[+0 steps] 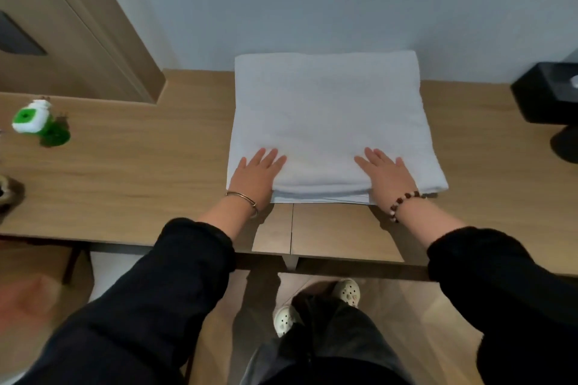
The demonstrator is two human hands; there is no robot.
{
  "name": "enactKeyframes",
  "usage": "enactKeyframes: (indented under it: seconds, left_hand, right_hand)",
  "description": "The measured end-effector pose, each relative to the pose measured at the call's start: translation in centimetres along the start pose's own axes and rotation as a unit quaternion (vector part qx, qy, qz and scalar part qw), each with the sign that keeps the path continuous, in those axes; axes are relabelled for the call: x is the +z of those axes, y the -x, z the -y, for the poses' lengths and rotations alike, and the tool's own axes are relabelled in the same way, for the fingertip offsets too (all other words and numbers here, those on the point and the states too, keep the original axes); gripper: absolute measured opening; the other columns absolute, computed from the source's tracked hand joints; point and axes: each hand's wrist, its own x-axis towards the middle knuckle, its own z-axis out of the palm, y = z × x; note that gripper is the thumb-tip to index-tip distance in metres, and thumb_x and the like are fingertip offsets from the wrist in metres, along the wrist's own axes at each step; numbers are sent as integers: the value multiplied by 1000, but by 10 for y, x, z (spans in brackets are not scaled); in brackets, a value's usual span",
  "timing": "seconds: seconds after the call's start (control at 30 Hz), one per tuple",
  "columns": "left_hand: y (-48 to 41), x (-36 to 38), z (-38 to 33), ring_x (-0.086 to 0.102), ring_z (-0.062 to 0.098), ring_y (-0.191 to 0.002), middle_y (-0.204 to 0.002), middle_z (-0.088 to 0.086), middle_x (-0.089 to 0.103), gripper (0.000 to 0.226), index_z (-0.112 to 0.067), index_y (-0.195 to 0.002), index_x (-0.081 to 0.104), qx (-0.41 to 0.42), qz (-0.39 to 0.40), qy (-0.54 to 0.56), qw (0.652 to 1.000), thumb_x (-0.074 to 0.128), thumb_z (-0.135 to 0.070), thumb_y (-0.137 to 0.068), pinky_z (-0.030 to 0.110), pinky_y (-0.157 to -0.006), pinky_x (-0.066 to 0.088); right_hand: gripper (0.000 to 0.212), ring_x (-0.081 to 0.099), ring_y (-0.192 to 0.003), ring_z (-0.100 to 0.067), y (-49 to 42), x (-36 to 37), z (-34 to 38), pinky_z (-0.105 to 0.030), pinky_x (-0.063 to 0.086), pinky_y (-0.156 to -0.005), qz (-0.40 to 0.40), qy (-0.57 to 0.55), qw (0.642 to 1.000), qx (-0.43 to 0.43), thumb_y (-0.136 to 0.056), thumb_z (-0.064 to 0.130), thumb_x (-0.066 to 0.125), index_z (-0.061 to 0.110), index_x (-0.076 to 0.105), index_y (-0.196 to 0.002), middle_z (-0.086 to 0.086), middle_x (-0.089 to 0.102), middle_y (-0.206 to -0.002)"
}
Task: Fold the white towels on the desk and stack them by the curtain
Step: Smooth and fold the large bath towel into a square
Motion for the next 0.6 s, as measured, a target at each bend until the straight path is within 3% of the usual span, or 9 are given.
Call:
enactKeyframes:
  seconds: [0.07, 0.13, 0.2, 0.33, 0.43, 0.5, 0.6]
  left_hand:
    - [-3, -6, 6, 4, 18, -147, -160, -4, 5, 86, -28, -152, 8, -3, -5, 19, 1000, 45, 9, -83, 44, -116, 12]
    - [3, -9, 14, 9, 19, -146, -160, -2, 11, 89, -28, -151, 14, -22, -30, 48, 998, 43, 15, -79, 45, -116, 13]
    - [10, -9, 24, 9, 20, -146, -159, 0, 13, 90, -27, -151, 18, -41, -57, 51, 996, 41, 19, -77, 46, -116, 14]
    - [13, -22, 37, 25, 32, -142, -153, 10, 32, 83, -17, -144, 40, 15, -157, -17, 987, 43, 24, -72, 58, -109, 24]
    - [9, -21, 42, 48, 47, -123, -135, 21, 53, 72, -5, -125, 60, 82, -249, -106, 959, 56, 26, -61, 67, -92, 37]
    - [13, -10, 41, 36, 42, -135, -147, 17, 39, 73, -11, -140, 45, 83, -167, -135, 973, 54, 17, -73, 62, -102, 29]
    - [18, 14, 36, 3, 26, -147, -161, 2, 0, 80, -24, -152, 0, -1, -17, -141, 990, 42, 2, -90, 48, -115, 11]
  right_hand:
    - [80, 11, -146, -17, -2, -17, 7, -44, 3, -117, -55, -49, 997, 17, -81, -6, 54, 22, 25, -149, -2, 13, -160]
    - [75, 19, -145, -23, 3, -21, 19, -45, 8, -117, -192, -72, 979, 13, -76, -14, 53, 16, 39, -143, -9, 25, -156]
    - [74, 20, -144, -27, 9, -12, 31, -46, 12, -116, -238, -41, 970, 0, -76, -15, 53, 14, 39, -143, -13, 26, -155]
    - [87, -1, -147, -24, 9, 22, 44, -48, 5, -117, -63, 41, 997, 0, -86, -4, 49, 22, 1, -152, -8, -3, -160]
    - [92, -5, -147, -22, 3, 35, 40, -47, 2, -117, -50, 38, 998, 0, -84, -6, 48, 25, -7, -152, -6, -8, -160]
    - [94, -7, -147, -22, 2, 39, 38, -47, 1, -117, -44, 35, 998, -2, -83, -9, 47, 26, -7, -152, -5, -10, -160]
    - [94, -8, -147, -21, 3, 39, 35, -45, 0, -117, -33, 20, 999, -11, -83, -8, 48, 27, -6, -152, -4, -12, -160]
